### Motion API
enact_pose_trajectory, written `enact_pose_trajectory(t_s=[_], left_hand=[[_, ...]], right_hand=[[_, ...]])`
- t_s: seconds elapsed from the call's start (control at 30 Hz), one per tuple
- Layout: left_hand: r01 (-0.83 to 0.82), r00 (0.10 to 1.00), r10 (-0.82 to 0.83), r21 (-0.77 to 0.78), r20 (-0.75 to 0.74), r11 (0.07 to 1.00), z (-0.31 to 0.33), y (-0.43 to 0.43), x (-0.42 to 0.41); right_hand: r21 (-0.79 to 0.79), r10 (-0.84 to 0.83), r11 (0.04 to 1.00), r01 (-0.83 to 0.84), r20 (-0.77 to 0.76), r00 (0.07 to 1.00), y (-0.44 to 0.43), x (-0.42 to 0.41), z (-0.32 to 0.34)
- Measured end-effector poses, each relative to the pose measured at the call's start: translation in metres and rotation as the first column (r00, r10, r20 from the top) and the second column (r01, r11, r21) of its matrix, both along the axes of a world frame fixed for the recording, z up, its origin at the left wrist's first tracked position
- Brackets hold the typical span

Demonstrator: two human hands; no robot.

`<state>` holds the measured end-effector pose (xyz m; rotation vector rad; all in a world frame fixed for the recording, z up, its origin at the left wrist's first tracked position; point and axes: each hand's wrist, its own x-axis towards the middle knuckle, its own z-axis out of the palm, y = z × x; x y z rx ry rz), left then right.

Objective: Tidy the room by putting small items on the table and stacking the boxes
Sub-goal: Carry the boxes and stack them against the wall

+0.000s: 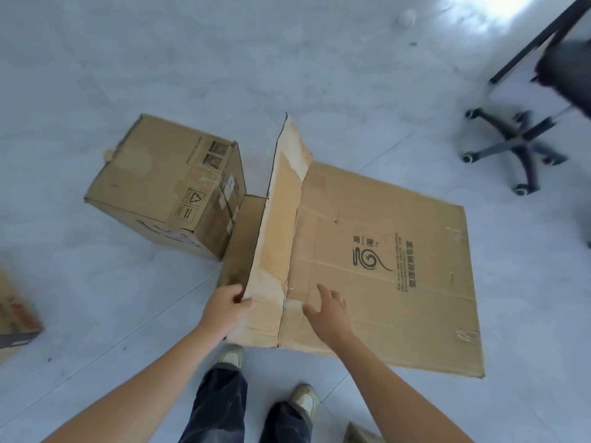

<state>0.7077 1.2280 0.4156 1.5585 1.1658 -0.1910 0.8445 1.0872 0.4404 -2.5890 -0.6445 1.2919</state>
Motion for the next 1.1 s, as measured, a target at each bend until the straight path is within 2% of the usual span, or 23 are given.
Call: enact_pose_trajectory(t_s=[0.1, 0.2, 0.3, 0.4, 0.5, 0.67, 0.73, 0.83, 0.87, 0.9, 0.93, 0.97, 1.0, 1.03, 1.1], left_hand=[[0.118, 0.985, -0.133, 0.13, 0.113, 0.985, 0.064, -0.021, 0.033], [0.189, 0.955, -0.225, 0.188, 0.191, 0.964, 0.131, -0.035, 0.062], [0.278, 0.917, -0.323, 0.204, 0.235, 0.939, 0.184, -0.051, 0.078], [0.387, 0.878, -0.448, 0.298, 0.171, 0.873, 0.218, -0.074, 0.086], [0.426, 0.861, -0.49, 0.331, 0.139, 0.842, 0.226, -0.095, 0.078], [0.428, 0.874, -0.457, 0.184, 0.163, 0.885, 0.206, -0.125, 0.057], [0.48, 0.857, -0.498, 0.145, 0.136, 0.865, 0.194, -0.138, 0.056], [0.578, 0.793, -0.605, 0.218, 0.076, 0.786, 0.183, -0.154, 0.054], [0.591, 0.775, -0.631, 0.317, 0.033, 0.742, 0.178, -0.156, 0.052], [0.557, 0.776, -0.63, 0.499, -0.029, 0.664, 0.174, -0.155, 0.049], [0.496, 0.788, -0.605, 0.697, -0.112, 0.518, 0.17, -0.151, 0.048], [0.476, 0.792, -0.573, 0.799, -0.209, 0.366, 0.167, -0.146, 0.048], [0.484, 0.799, -0.523, 0.833, -0.296, 0.268, 0.163, -0.142, 0.052], [0.501, 0.804, -0.484, 0.832, -0.346, 0.239, 0.159, -0.139, 0.057], [0.577, 0.786, -0.472, 0.747, -0.399, 0.329, 0.155, -0.134, 0.068]], right_hand=[[0.172, -0.167, 0.97, 0.172, -0.046, 0.985, -0.007, 0.021, 0.049], [0.343, -0.384, 0.839, 0.422, -0.175, 0.906, -0.009, 0.054, 0.107], [0.415, -0.383, 0.81, 0.415, -0.162, 0.909, -0.015, 0.082, 0.159], [0.463, -0.383, 0.794, 0.395, -0.124, 0.915, -0.017, 0.102, 0.201], [0.43, -0.43, 0.783, 0.45, -0.148, 0.891, -0.025, 0.102, 0.218], [0.263, -0.495, 0.837, 0.48, -0.01, 0.869, -0.06, 0.079, 0.194], [0.22, -0.497, 0.849, 0.481, 0.022, 0.867, -0.078, 0.079, 0.183], [0.153, -0.517, 0.847, 0.51, 0.008, 0.856, -0.112, 0.085, 0.168], [0.127, -0.524, 0.846, 0.518, 0.015, 0.852, -0.124, 0.084, 0.164], [0.102, -0.525, 0.847, 0.521, 0.019, 0.851, -0.136, 0.082, 0.159], [0.081, -0.529, 0.847, 0.526, 0.022, 0.848, -0.148, 0.08, 0.152], [0.059, -0.539, 0.842, 0.536, 0.03, 0.842, -0.16, 0.076, 0.146], [0.035, -0.547, 0.837, 0.546, 0.047, 0.836, -0.172, 0.071, 0.141], [0.01, -0.56, 0.828, 0.56, 0.061, 0.826, -0.184, 0.066, 0.135], [-0.042, -0.587, 0.805, 0.591, 0.083, 0.805, -0.208, 0.059, 0.126]])
